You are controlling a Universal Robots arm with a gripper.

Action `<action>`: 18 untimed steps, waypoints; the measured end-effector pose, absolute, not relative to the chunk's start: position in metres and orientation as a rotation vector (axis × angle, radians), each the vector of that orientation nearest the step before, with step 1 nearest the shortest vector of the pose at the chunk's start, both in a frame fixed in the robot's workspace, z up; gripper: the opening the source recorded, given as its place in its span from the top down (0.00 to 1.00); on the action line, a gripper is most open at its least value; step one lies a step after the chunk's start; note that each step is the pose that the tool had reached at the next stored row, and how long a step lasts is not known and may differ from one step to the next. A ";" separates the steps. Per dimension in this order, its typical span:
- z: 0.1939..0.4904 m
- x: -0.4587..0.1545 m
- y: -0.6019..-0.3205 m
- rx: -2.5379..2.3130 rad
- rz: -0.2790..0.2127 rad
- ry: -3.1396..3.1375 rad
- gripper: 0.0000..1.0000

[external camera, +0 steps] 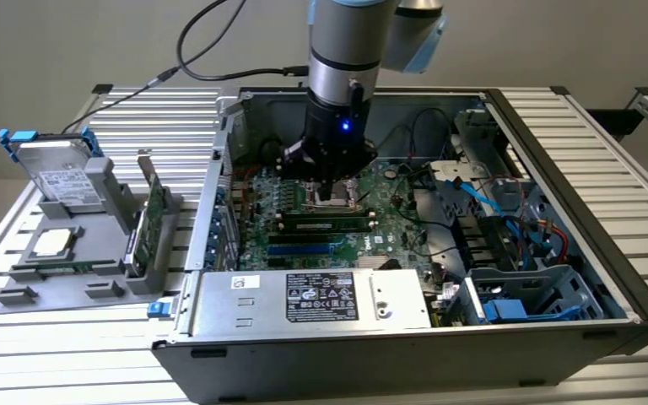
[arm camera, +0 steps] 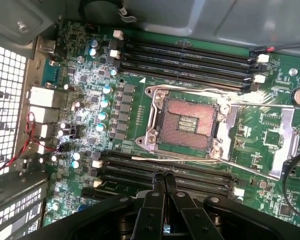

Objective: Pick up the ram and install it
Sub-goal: 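Press down the ram until it locks into place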

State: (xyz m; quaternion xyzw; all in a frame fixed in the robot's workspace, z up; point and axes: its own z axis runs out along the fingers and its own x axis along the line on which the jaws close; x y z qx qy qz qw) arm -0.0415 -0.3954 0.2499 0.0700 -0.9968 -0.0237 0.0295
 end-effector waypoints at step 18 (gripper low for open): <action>0.254 -0.039 -0.402 0.034 -0.079 -3.094 0.90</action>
